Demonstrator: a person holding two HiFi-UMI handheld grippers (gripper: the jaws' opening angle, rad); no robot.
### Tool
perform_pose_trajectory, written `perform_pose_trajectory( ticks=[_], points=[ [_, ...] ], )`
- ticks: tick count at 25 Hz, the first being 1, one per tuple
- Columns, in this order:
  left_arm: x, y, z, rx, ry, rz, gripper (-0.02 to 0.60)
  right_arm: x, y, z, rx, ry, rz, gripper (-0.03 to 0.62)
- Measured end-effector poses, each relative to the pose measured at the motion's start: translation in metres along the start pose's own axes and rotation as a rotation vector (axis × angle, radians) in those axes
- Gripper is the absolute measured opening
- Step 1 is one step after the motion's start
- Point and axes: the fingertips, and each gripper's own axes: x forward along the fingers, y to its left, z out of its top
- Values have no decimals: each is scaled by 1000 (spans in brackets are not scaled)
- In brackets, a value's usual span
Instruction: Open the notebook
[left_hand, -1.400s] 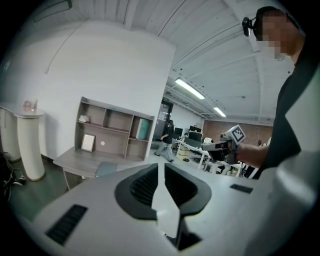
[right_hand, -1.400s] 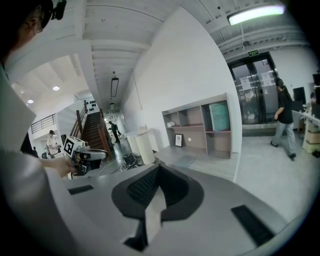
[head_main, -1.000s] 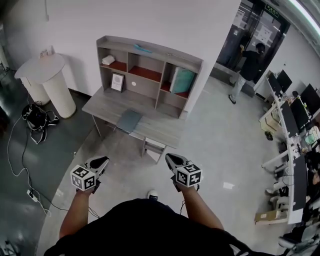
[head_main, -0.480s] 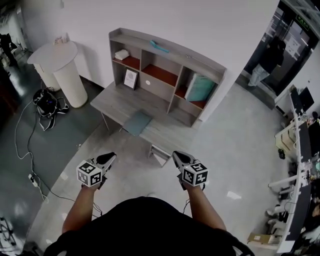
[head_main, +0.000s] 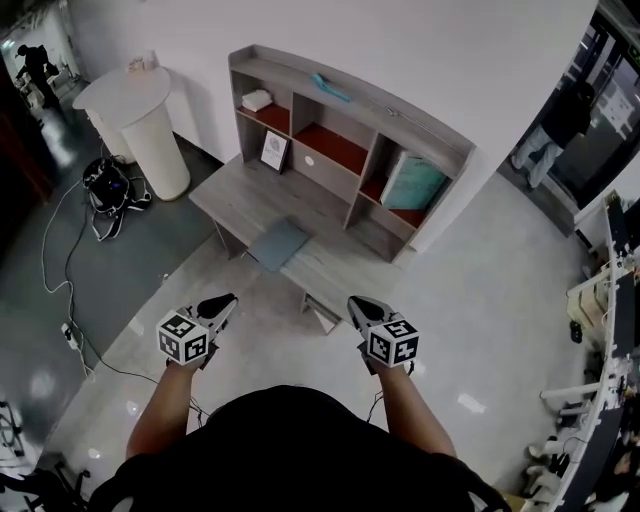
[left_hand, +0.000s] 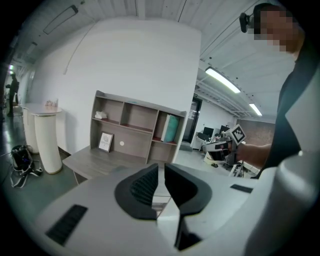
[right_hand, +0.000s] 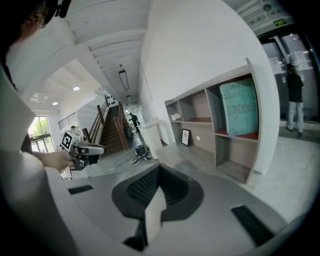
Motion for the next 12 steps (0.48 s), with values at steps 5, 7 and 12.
perform_pose_trajectory(
  ticks=[5,7,12],
  points=[
    [12,-3,2,3,9,21,44,10,-9,6,-7,-6,35,0],
    [12,-3,2,6,17,20,44,13,-6,5,-4,-10,45,0],
    [7,1,3,9,24,26,44,19,4,3,0,2,66,0]
  ],
)
